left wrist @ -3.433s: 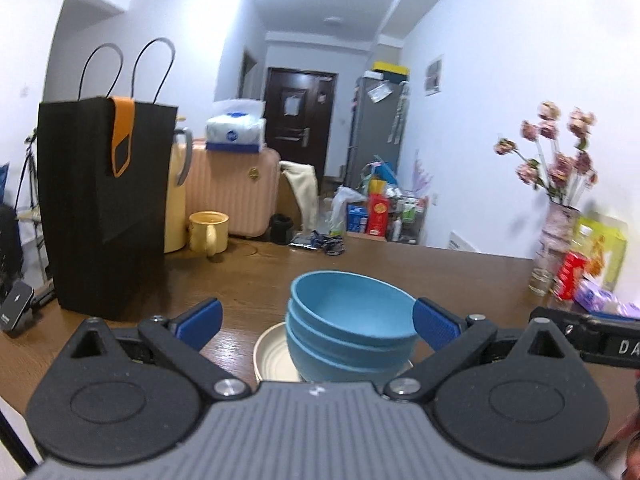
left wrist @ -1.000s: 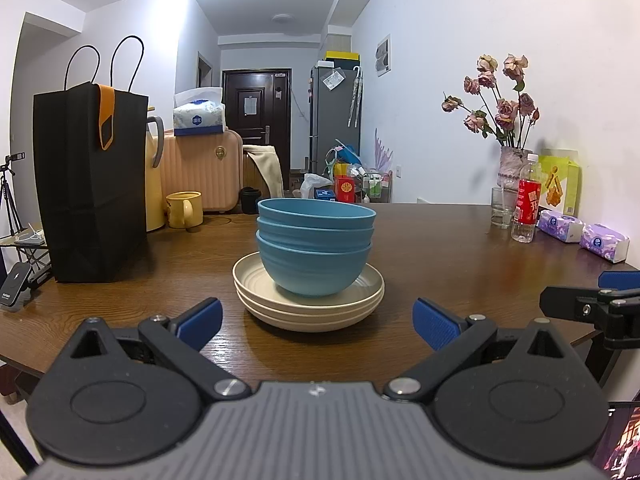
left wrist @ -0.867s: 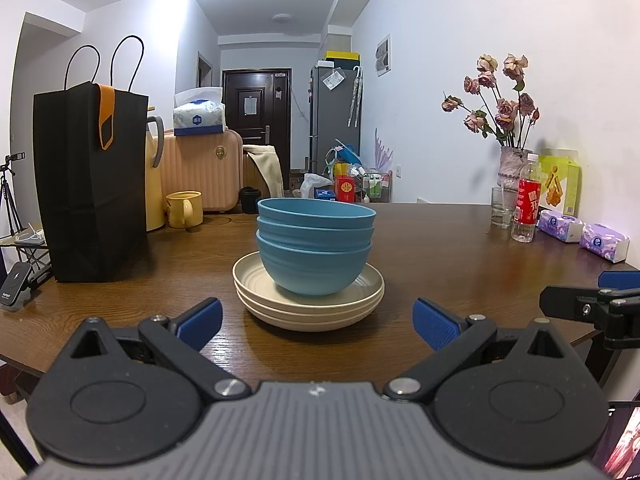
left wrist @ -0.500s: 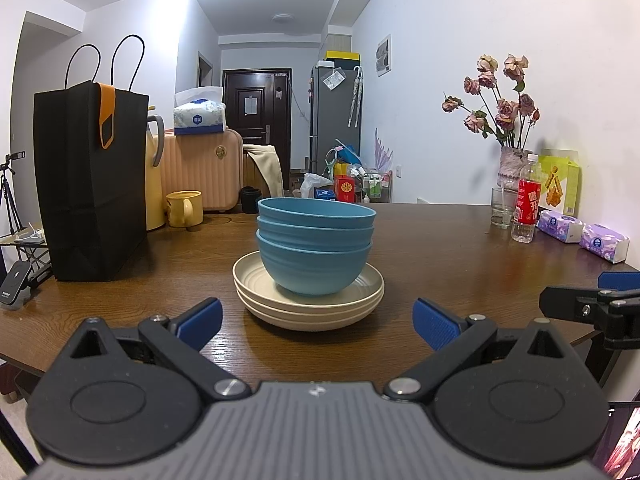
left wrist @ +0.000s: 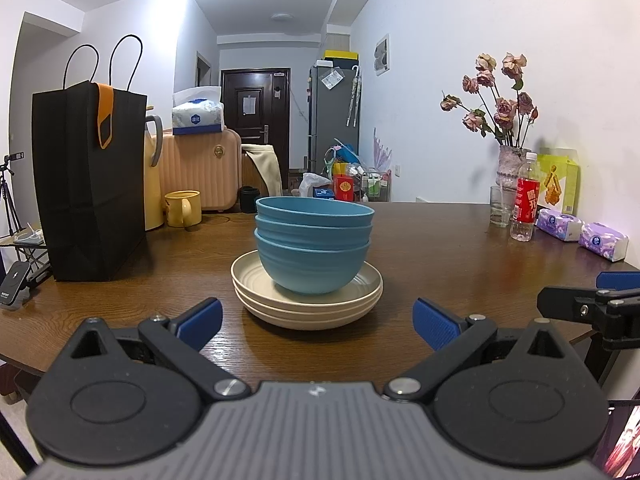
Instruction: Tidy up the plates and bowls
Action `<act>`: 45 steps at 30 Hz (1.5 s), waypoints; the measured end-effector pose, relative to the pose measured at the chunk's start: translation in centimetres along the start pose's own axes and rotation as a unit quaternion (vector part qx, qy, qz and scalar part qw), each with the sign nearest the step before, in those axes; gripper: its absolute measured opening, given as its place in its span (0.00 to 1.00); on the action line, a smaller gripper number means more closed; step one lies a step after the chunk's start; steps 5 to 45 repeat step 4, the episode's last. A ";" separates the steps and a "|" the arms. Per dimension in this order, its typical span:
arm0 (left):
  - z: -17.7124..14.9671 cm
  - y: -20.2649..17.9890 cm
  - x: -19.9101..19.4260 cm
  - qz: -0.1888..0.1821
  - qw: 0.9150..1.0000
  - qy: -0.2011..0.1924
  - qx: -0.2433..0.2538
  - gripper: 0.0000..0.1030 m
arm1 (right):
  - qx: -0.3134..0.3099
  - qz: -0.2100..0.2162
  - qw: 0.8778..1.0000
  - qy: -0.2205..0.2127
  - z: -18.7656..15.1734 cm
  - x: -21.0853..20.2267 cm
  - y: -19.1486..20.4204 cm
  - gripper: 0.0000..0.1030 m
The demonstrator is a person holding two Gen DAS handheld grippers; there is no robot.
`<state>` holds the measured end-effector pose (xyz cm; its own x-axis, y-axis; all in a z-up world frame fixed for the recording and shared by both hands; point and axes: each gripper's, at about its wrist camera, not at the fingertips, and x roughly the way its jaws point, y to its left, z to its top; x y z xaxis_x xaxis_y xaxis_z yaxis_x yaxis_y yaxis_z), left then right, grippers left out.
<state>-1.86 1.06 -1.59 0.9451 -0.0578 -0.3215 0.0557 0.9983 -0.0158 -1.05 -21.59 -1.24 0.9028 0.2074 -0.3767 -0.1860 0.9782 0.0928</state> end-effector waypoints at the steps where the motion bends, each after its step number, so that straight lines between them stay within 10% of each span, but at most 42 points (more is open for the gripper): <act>1: 0.0 0.0 0.0 0.000 1.000 0.000 0.001 1.00 | 0.000 0.000 1.000 0.001 -0.1 0.0 0.0 1.00; 45: -0.2 0.0 0.0 0.000 1.000 0.000 0.000 1.00 | 0.001 0.001 1.000 0.002 -0.3 0.1 0.2 1.00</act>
